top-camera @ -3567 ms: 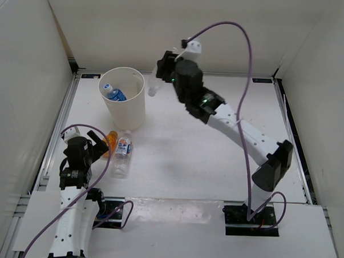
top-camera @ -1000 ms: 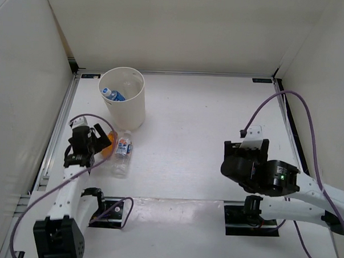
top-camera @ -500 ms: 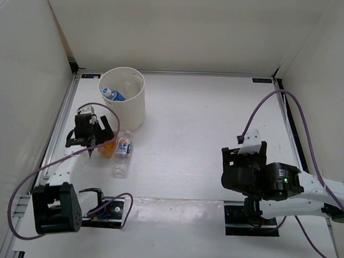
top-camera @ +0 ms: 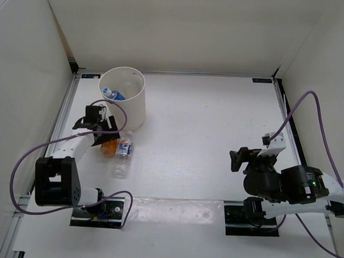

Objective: Put the plastic bottles in the bin

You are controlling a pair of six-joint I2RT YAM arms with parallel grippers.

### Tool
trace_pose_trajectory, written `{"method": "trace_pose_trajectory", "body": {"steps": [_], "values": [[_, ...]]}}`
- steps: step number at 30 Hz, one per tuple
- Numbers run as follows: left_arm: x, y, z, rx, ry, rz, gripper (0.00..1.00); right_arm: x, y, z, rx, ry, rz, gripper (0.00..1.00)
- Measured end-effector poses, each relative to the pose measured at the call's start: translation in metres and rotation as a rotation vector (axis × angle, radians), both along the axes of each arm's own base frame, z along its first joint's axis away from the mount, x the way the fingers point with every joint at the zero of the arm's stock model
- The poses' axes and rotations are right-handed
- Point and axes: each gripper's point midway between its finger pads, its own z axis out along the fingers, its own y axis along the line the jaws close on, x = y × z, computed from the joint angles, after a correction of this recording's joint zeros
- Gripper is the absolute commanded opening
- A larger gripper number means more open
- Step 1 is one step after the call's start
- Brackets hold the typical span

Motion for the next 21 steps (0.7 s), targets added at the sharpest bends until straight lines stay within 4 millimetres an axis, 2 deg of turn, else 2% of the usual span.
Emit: {"method": "trace_pose_trajectory", "body": {"steps": [12, 16, 18, 21], "values": [[-0.002, 0.001, -0.009, 0.016, 0.082, 0.001, 0.82, 0.0, -0.001, 0.002, 0.036, 0.002, 0.002, 0.9], [0.003, 0.0, -0.01, 0.011, 0.091, -0.002, 0.73, 0.0, -0.001, 0.002, 0.031, -0.004, 0.0, 0.9], [0.006, 0.0, -0.01, 0.01, 0.093, -0.005, 0.72, 0.0, -0.001, 0.002, 0.031, -0.004, 0.001, 0.9], [0.009, -0.001, -0.01, 0.003, 0.093, -0.011, 0.64, 0.0, -0.001, 0.003, 0.038, -0.006, -0.001, 0.9]]}}
